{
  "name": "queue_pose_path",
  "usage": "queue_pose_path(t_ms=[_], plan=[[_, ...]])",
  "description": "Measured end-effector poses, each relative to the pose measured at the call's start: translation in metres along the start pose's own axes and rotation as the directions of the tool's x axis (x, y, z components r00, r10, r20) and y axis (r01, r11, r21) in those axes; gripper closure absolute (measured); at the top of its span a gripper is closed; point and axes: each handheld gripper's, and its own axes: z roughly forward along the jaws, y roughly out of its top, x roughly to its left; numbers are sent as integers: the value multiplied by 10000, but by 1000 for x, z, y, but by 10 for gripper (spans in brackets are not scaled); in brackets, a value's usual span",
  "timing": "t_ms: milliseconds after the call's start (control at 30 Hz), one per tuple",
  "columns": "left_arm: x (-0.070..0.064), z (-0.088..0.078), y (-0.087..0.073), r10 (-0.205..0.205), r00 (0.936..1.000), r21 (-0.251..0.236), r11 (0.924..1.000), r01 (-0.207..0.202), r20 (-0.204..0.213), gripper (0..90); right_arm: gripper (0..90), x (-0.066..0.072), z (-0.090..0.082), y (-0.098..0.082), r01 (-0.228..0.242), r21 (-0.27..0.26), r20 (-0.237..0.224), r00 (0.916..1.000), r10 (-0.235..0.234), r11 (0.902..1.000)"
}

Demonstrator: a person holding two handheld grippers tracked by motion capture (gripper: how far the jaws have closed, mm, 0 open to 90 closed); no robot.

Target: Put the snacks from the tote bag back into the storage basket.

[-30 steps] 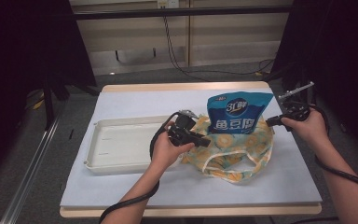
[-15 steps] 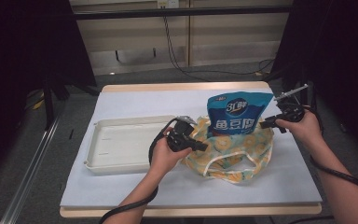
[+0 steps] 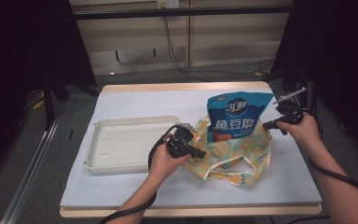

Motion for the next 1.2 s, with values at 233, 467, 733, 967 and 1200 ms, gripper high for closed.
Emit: queue_pose_path(t_ms=[233,467,733,967,1200], plan=[[-2,-6,7,158,9997,103,9998,-156,-195,629,638,5,-9,0,81,-131,152,9999,-79,9999],[-6,-20,15,223,9990,21,9998,-223,-381,417,449,12,-18,-3,213,-232,262,9994,-207,9995],[-3,-36,25,257,9969,-240,9993,-276,-744,194,253,18,-23,-9,212,-446,144,9997,-206,9988],[3,-52,36,112,9951,-187,9997,-131,-984,128,153,28,-21,-14,538,-483,154,9985,-532,9974],[10,-62,47,69,9946,-170,9998,-87,-1039,77,109,33,-23,-20,531,-631,198,9985,-519,9966]])
